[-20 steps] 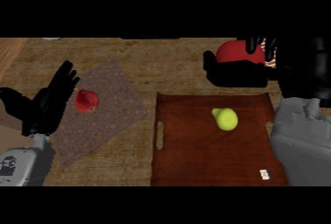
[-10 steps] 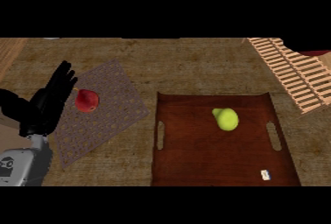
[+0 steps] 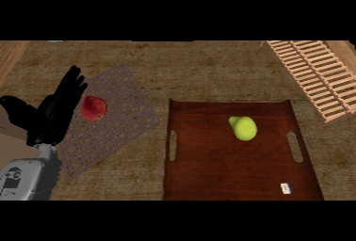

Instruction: Pick the tomato from the tray and place it in the tiered shelf

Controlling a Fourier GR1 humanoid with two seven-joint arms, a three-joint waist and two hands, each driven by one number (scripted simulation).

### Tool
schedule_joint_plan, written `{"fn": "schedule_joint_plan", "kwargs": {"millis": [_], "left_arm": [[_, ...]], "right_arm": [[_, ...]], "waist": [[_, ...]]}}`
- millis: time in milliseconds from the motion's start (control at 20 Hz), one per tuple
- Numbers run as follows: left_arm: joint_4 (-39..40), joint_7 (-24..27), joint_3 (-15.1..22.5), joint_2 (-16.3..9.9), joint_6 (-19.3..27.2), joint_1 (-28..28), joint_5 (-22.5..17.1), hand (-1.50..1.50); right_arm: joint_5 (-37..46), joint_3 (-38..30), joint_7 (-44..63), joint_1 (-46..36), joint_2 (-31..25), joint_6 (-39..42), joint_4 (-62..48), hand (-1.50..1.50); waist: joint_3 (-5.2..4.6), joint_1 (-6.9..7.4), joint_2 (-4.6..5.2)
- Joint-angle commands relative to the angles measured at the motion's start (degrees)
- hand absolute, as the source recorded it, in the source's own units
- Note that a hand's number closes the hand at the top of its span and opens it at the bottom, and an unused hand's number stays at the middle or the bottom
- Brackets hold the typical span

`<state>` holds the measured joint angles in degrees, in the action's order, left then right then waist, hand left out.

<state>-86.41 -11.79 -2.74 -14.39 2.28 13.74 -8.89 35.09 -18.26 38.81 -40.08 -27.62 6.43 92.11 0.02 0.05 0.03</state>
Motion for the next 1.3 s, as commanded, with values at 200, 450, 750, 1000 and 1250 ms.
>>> {"fn": "schedule_joint_plan", "kwargs": {"millis": [200,450,750,1000,1250], "left_arm": [[2.24,1.48,-0.84,0.98,-0.67,0.81,1.41,0.0],[0.61,-3.6,-2.59,-1.08,-2.06,2.96,-0.09,0.0],[-0.48,-1.05,-1.58,1.71,-1.13,-0.04,1.79,0.0],[1.46,-1.54,-4.8,-1.5,-3.88,2.65,-0.45,0.0],[-0.39,-1.84,-1.66,1.99,-1.28,1.03,2.26,0.0]], "right_arm": [[-3.38,-4.33,-10.04,5.94,-3.34,-1.59,-4.99,1.5],[-4.79,-6.97,-18.12,3.28,-6.62,-4.02,-17.75,1.5],[-7.78,-9.19,-21.19,4.2,-11.53,-1.35,-20.16,1.5],[-1.94,-9.79,-17.83,3.95,-8.09,-13.34,-24.37,-1.5],[-5.27,-13.44,-31.05,0.0,-10.82,-19.18,-34.65,-1.5]], "waist": [[-0.02,-0.06,0.01],[0.0,0.3,0.08],[-0.01,0.22,0.0],[-0.01,0.51,0.14],[0.03,0.76,0.21]]}}
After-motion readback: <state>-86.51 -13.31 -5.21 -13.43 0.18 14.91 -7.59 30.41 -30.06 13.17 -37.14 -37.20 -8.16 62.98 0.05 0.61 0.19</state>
